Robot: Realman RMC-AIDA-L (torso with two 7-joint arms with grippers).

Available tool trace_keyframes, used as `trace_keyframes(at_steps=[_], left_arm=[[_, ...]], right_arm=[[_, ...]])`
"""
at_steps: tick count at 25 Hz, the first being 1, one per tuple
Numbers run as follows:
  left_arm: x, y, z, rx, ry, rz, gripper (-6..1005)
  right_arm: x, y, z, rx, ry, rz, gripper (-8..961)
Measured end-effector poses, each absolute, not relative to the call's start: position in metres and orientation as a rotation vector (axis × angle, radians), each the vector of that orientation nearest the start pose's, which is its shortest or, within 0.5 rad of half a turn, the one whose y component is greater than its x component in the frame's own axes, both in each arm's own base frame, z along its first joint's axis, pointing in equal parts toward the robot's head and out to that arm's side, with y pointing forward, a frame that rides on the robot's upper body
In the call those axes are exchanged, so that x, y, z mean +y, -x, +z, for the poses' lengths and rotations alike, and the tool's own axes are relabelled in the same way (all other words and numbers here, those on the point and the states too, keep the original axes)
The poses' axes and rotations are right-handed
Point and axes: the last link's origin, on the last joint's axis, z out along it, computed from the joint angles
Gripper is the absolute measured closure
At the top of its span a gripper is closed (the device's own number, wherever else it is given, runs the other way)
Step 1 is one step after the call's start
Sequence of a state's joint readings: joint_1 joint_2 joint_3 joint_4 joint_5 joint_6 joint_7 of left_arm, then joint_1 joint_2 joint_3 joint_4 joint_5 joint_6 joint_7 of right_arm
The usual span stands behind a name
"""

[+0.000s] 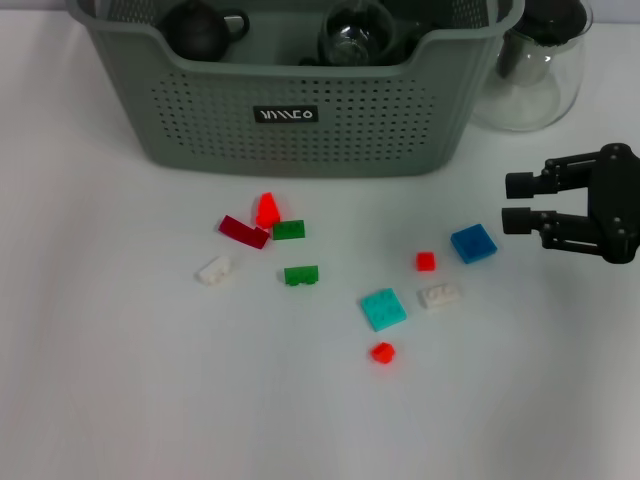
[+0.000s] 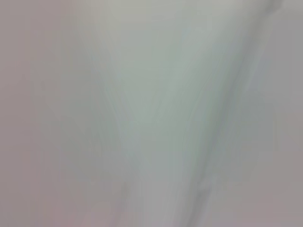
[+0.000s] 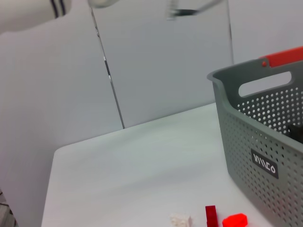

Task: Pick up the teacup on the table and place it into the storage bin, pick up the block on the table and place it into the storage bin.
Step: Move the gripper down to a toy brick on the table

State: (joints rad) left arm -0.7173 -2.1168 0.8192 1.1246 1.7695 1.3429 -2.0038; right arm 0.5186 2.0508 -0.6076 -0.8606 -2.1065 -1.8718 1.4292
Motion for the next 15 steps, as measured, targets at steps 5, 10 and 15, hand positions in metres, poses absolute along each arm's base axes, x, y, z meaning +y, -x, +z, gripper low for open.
trace_keyframes(at_steps=[5, 10, 15], left_arm=[[0.345, 0.162, 0.101, -0.368, 2.599, -1.154, 622], [0.289, 0.227, 0.061, -0.267, 2.694, -0.933, 625], [0.264, 0.27, 0.023, -0.306, 2.742, -0.824, 628]], right_arm=[[0.309, -0.25, 0.047, 0.459, 2.906, 0.679, 540], [0.31, -0.25, 0.047, 0.46, 2.897, 0.687, 541], [0.31, -0.249, 0.046, 0.467, 2.894, 0.692, 541]])
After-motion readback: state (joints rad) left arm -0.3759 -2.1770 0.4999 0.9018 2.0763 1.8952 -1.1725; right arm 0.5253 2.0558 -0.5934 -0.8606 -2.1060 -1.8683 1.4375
